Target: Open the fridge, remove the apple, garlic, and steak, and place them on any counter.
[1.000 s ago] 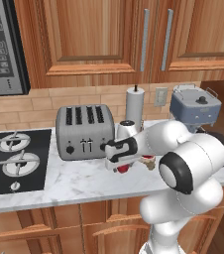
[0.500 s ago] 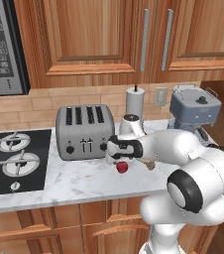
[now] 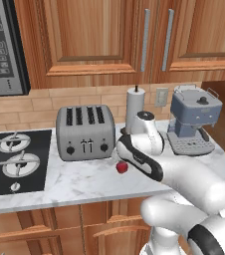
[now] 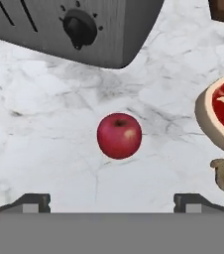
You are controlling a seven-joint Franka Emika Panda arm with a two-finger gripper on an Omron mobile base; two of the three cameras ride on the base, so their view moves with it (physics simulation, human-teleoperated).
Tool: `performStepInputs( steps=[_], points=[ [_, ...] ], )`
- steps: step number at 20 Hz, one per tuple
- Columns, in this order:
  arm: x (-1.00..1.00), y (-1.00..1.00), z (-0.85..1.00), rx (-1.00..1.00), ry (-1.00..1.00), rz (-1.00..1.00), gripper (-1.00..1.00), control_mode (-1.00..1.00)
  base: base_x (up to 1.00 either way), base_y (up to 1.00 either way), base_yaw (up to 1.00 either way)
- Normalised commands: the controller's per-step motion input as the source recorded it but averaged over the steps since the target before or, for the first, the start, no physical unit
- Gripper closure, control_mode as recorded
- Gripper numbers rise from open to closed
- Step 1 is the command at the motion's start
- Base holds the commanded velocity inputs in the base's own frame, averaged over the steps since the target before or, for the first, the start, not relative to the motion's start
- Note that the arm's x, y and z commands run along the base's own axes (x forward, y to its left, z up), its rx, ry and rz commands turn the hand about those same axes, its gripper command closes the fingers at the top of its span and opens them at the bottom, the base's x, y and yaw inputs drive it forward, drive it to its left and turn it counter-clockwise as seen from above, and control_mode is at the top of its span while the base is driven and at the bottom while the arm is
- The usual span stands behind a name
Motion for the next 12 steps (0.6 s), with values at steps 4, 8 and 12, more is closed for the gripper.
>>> performStepInputs(
  steps=[4,8,12],
  points=[
    [-0.8,-0.1,0.76,0.04,-0.07,0.0,-1.0,-1.0,0.0,0.0,0.0],
    [-0.76,-0.06,0.95,0.0,-0.11,0.0,-1.0,-1.0,0.0,0.0,0.0],
    [-0.81,-0.11,0.98,0.0,-0.07,0.0,-1.0,-1.0,0.0,0.0,0.0]
  ],
)
